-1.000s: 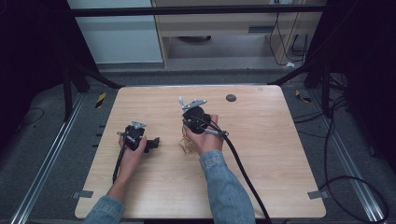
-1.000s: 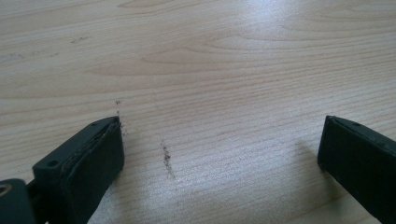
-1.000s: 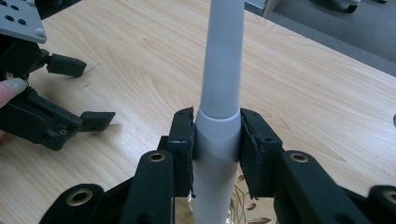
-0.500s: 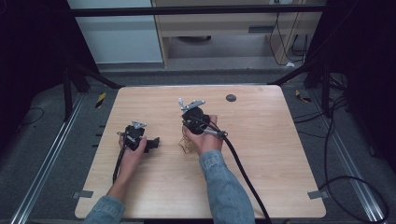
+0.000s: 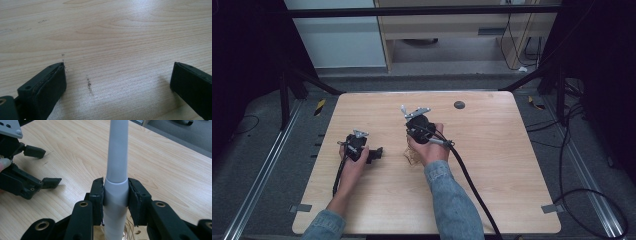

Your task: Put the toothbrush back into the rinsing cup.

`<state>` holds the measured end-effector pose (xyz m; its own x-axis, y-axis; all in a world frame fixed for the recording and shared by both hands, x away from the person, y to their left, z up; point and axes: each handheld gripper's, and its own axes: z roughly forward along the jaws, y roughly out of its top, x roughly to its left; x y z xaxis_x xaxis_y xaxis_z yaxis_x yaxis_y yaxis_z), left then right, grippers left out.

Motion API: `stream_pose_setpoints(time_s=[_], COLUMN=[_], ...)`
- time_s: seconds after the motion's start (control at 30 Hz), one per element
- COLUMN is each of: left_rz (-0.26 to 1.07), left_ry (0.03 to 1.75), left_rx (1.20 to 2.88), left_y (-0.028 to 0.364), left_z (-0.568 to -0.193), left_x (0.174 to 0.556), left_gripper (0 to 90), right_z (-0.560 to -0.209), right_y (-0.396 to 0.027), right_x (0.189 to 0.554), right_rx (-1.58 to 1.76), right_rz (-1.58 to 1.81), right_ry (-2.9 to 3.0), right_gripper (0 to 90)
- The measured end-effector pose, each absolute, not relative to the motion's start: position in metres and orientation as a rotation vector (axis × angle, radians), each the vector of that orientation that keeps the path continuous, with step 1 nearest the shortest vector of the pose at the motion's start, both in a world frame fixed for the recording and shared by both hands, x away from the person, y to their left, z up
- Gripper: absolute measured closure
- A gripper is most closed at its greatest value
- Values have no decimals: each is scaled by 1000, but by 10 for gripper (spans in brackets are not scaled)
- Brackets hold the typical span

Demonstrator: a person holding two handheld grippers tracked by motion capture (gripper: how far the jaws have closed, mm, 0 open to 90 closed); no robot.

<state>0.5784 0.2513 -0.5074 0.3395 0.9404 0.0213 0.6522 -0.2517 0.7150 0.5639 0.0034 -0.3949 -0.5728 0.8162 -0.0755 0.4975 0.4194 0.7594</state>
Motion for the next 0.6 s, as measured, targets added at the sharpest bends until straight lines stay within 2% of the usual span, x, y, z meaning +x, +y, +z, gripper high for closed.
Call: stream_pose_setpoints(time_s=[0.6], left_rz=[608], left_ry=[1388], left_rx=[2000], left_y=[252], left_z=[-507], left_x=[578], left_gripper=[0], right_z=[-399], right_y=[6], right_x=[569], right_rx=[1119], right_rz=[1009], right_ry=[2230], right_gripper=[669])
